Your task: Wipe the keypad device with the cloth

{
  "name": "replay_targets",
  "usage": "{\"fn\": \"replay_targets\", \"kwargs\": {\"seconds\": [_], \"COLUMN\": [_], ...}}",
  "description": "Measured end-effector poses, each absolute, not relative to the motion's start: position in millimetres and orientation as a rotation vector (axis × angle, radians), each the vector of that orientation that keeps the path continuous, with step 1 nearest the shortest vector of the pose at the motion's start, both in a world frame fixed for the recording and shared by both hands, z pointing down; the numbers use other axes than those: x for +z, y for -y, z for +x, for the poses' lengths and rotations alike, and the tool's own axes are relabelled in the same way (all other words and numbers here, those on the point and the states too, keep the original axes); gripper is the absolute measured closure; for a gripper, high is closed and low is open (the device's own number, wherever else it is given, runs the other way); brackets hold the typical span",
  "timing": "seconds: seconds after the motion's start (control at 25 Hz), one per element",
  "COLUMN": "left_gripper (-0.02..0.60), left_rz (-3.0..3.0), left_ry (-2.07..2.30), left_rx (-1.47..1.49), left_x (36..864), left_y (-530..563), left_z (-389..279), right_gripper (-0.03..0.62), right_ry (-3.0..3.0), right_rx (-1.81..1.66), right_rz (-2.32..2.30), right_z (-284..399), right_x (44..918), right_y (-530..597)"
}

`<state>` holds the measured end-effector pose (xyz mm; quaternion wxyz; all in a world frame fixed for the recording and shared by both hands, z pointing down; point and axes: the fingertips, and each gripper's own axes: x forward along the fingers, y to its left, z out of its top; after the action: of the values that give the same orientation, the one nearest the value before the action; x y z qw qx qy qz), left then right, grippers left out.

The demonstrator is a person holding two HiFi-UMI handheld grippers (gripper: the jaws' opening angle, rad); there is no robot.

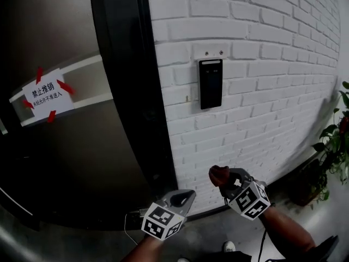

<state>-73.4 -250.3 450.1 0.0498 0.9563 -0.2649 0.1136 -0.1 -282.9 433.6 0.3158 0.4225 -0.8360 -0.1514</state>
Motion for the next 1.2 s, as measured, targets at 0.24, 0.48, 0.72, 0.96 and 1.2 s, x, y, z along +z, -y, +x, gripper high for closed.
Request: {"fn": "replay_targets", "kwargs": {"seconds": [0.24,0.48,0.72,0.96,1.2], "left_gripper": [0.565,0.565,0.565,0.565,0.565], "left_rz": [2.911,2.858,2.74,2.664,2.602], "left_ry": [0.818,0.951,1.092,1.199,1.244], "left_rx": [0.31,0.232,0.171,0.175,0.214], "left_x": [453,453,467,480,486], "left_y": [220,161,92,29,-10], "left_z": [-79,-65,-26,26,46], "right_gripper": [0.537,0.537,0.537,0.537,0.537], "right_ry": [2.404,2.647,2.68,2.747,2.773], "right_rx": [-0.061,0.24,0.233,0.253,0.282], "right_rz": [1.207,1.231,1.147,1.044,0.974], "right_z": [23,48,98,153,177], "right_x": [452,461,473,478,485], "right_y": [226,158,85,33,5]}}
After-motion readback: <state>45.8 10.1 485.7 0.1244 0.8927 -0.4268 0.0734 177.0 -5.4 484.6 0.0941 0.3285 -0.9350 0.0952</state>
